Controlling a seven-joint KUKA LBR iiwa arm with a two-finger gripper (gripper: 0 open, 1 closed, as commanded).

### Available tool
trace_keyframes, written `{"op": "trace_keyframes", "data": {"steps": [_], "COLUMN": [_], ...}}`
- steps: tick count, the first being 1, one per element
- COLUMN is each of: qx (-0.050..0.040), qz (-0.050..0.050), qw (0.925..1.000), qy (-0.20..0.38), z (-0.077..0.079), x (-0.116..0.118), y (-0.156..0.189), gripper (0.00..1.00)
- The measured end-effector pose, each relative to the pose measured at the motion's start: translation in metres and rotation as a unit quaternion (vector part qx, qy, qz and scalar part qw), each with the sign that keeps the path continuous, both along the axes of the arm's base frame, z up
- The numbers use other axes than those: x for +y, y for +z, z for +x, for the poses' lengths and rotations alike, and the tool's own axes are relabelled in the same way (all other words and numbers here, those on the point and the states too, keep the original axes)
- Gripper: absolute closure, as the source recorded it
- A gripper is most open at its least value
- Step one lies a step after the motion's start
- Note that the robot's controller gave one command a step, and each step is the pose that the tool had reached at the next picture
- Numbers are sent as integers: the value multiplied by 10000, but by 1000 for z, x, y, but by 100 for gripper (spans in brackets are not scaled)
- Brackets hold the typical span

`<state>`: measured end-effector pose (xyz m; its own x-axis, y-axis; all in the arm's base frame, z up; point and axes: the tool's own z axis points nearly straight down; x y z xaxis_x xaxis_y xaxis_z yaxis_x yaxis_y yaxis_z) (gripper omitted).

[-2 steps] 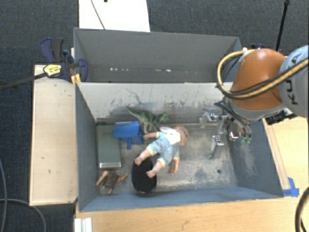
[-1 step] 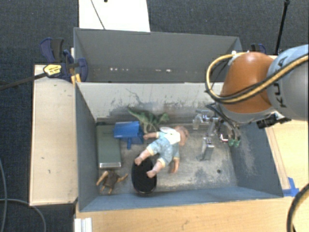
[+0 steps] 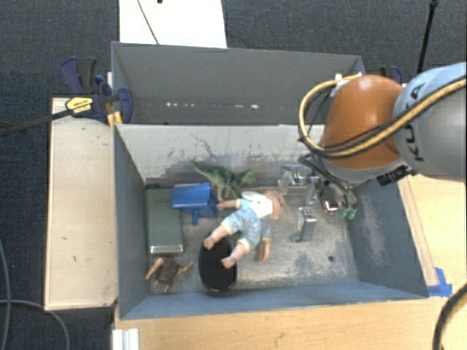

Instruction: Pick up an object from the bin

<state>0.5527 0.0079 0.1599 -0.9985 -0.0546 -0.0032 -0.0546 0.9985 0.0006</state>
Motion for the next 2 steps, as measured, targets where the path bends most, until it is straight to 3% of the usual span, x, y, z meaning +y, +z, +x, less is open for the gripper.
{"op": "trace_keyframes", "data": {"steps": [1,2], "qx": [-22,3], "qz": [-5,-2], "qw": [9963,9972], "qy": [862,748], "z": [11,-4], "x": [23,45], "y": [-10,-31], "gripper": [0,0]}}
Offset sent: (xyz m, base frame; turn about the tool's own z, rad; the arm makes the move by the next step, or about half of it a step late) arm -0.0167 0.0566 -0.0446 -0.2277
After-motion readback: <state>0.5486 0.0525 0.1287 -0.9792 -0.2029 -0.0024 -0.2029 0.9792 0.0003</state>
